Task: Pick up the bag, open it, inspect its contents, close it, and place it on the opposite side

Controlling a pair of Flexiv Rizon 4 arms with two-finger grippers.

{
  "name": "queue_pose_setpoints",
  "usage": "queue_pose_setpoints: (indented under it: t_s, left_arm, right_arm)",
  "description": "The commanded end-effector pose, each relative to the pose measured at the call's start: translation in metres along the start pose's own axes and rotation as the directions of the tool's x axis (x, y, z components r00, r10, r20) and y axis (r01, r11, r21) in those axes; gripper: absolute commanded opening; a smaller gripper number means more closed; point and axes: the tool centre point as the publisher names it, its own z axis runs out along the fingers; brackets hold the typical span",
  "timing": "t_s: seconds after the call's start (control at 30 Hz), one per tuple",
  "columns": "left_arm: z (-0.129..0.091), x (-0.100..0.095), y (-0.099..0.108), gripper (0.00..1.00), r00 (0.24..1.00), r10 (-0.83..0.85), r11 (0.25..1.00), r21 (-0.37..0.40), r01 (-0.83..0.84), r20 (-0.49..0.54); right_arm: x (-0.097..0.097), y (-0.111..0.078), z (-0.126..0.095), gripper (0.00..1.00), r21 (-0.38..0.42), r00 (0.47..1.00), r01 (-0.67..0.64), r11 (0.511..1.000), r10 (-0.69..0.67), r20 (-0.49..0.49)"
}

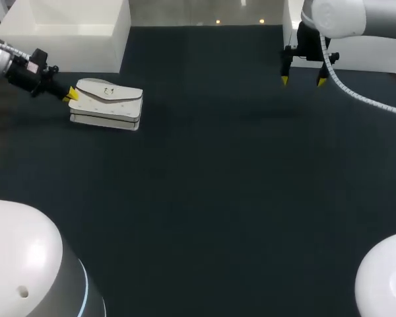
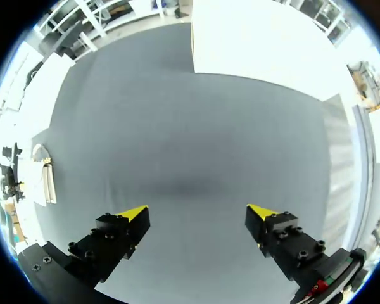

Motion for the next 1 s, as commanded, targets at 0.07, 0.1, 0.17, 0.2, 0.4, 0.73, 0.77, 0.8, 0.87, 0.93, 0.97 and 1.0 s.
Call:
queue_pose_setpoints:
  t_s: [0.07,0.1,0.17,0.2,0.4,0.73,0.77,0.8,0.87,0.93,0.97,1.0]
  left_arm:
    - [-0.017,-0.021,-0.003,0.0,1.0,-0.002,1.0,-0.01,0.002,-0.02]
    - [-0.02,-0.025,-0.004,0.0,1.0,-0.004,1.0,-0.01,0.004,-0.019]
    - [-0.025,-0.034,-0.004,0.0,0.999,-0.013,1.0,-0.001,0.013,-0.03]
    - [-0.028,-0.038,-0.003,0.0,0.999,-0.013,1.0,0.0,0.013,-0.03]
    - [-0.041,-0.056,-0.004,0.0,0.999,-0.025,1.0,0.003,0.025,-0.021]
    - [-0.074,-0.08,-0.004,0.0,0.999,-0.048,0.998,0.048,0.049,-0.02]
    - [-0.076,-0.082,-0.003,0.0,0.998,-0.051,0.997,0.056,0.053,-0.027]
    - [-0.078,-0.084,-0.003,0.0,0.998,-0.056,0.996,0.064,0.057,-0.026]
    - [-0.08,-0.089,-0.003,0.0,0.998,-0.061,0.995,0.072,0.063,-0.029]
    - [-0.083,-0.093,-0.003,0.0,0.997,-0.068,0.994,0.082,0.071,-0.032]
    - [-0.083,-0.095,-0.003,0.0,0.997,-0.073,0.994,0.084,0.075,-0.032]
    - [-0.084,-0.097,-0.004,0.0,0.997,-0.075,0.993,0.085,0.078,-0.034]
  right_arm:
    - [-0.001,-0.006,-0.007,1.0,0.003,0.999,-0.005,1.0,0.005,0.04]
    - [-0.002,-0.006,-0.007,1.0,0.002,0.999,-0.014,1.0,0.014,0.047]
    - [-0.005,-0.006,-0.009,1.0,0.006,0.998,-0.029,1.0,0.029,0.064]
    - [-0.005,-0.006,-0.009,1.0,0.006,0.998,-0.029,1.0,0.029,0.064]
    - [-0.005,-0.006,-0.009,1.0,0.006,0.998,-0.029,1.0,0.029,0.064]
    - [-0.005,-0.006,-0.009,1.0,0.006,0.998,-0.029,1.0,0.029,0.064]
    - [-0.005,-0.006,-0.009,1.0,0.006,0.998,-0.029,1.0,0.029,0.064]
    - [-0.005,-0.006,-0.009,1.0,0.006,0.998,-0.029,1.0,0.029,0.064]
    - [-0.005,-0.006,-0.009,1.0,0.006,0.998,-0.029,1.0,0.029,0.064]
    - [-0.005,-0.006,-0.009,1.0,0.006,0.998,-0.029,1.0,0.029,0.064]
    - [-0.005,-0.006,-0.009,1.0,0.006,0.998,-0.029,1.0,0.029,0.064]
    - [-0.005,-0.006,-0.009,1.0,0.006,0.998,-0.029,1.0,0.029,0.064]
